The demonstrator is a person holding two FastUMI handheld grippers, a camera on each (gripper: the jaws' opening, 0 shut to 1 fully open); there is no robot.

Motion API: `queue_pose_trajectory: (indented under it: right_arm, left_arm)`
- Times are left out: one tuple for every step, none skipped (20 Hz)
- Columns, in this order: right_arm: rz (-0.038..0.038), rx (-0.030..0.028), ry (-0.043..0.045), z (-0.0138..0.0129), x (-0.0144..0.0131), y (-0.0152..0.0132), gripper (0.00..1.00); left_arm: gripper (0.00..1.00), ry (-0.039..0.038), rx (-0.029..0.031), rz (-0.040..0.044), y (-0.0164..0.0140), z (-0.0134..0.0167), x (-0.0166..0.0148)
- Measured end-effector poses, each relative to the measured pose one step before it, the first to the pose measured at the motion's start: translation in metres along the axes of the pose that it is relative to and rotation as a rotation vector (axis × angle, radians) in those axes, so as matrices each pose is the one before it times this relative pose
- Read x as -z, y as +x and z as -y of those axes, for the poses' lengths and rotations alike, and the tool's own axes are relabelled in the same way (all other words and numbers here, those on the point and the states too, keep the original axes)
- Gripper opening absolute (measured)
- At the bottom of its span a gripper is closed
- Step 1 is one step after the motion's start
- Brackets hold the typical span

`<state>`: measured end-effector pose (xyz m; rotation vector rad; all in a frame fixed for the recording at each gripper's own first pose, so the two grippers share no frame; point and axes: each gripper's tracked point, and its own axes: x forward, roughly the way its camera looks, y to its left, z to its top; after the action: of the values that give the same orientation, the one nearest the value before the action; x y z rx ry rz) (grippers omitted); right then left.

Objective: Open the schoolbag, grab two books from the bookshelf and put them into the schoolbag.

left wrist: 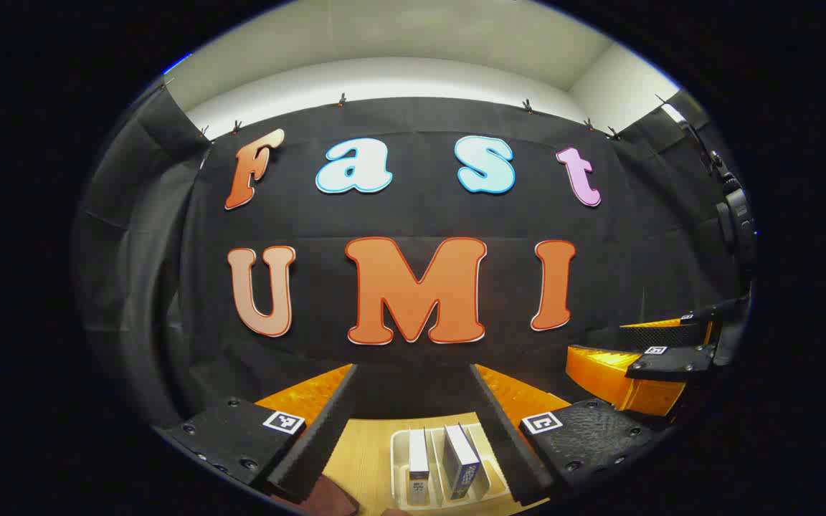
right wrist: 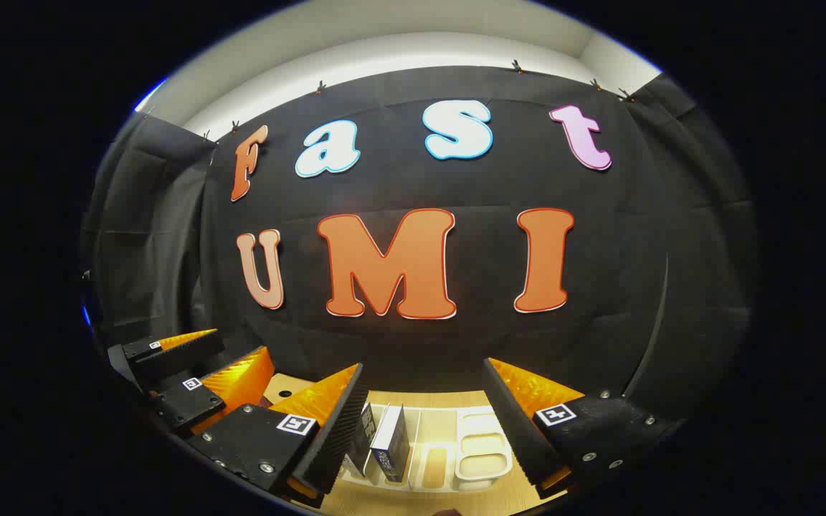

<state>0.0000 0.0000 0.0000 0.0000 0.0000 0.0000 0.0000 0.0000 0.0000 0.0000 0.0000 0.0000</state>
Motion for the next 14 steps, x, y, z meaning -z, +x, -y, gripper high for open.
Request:
queue_pose_trajectory:
  right_arm:
    - [0.00973,0.00143,-0.01086,0.00440,-0.00152,0.00286,0.95]
    - [0.00267,0.00119,-0.00989,0.00286,0.00023,0.00204,0.96]
    - [0.00122,-0.00895,-0.00431,-0.00055,0.00158,0.00070,0.96]
    - [0.00170,-0.00876,0.00200,-0.00070,0.00103,0.00110,0.95]
    - [-0.00132,-0.00701,0.00269,0.00137,0.00137,0.00012,0.95]
    - [-0.00115,-0.00418,0.00017,0.00092,0.00102,0.00039,0.96]
    - [-0.00023,-0.00160,-0.00133,0.00319,0.00206,0.00032,0.95]
    - [-0.00040,-0.00022,-0.00120,0.00126,0.00050,0.00066,0.95]
    - [-0.00302,-0.00003,0.00140,0.00169,0.00204,0.00019,0.95]
    - [0.00192,-0.00290,0.00860,-0.00002,-0.00031,0.00103,0.95]
    - [0.00381,-0.00670,0.01269,-0.00050,-0.00091,-0.00061,0.95]
    - [0.00767,-0.00837,0.01003,-0.00086,-0.00098,-0.00034,1.00]
    - [0.00645,-0.00249,0.00149,0.00097,-0.00072,-0.00067,1.00]
    - [0.00428,0.00285,-0.00666,0.00080,-0.00056,0.00057,0.95]
  left_arm:
    - [0.94,0.00018,-0.00767,-0.00417,0.00228,0.00202,0.00219]
    - [0.94,-0.00337,-0.00952,-0.00360,0.00239,0.00019,0.00371]
    - [0.94,-0.00371,-0.00250,-0.00576,0.00213,0.00189,0.00211]
    - [0.94,-0.00632,-0.00655,-0.00323,0.00107,0.00099,0.00125]
    - [0.94,-0.00430,-0.00466,-0.00385,0.00097,0.00138,0.00232]
    - [0.94,-0.00223,-0.00836,-0.00036,0.00060,0.00119,0.00043]
    - [0.94,0.00145,-0.00356,-0.00128,0.00130,0.00093,0.00156]
    - [0.94,0.00468,-0.00292,-0.00049,-0.00089,0.00211,-0.00118]
    - [0.94,0.00612,-0.00526,-0.00155,-0.00002,0.00127,0.00239]
    - [0.94,0.00323,-0.00546,0.00165,0.00135,0.00030,-0.00073]
    - [0.94,-0.00002,-0.00315,0.00209,-0.00054,0.00002,-0.00002]
    - [0.94,-0.00251,-0.00146,0.00100,-0.00081,0.00088,-0.00031]
    - [0.94,-0.00182,0.00114,0.00029,0.00012,0.00064,0.00160]
    - [0.94,-0.00167,-0.00235,-0.00063,-0.00123,0.00016,0.00008]
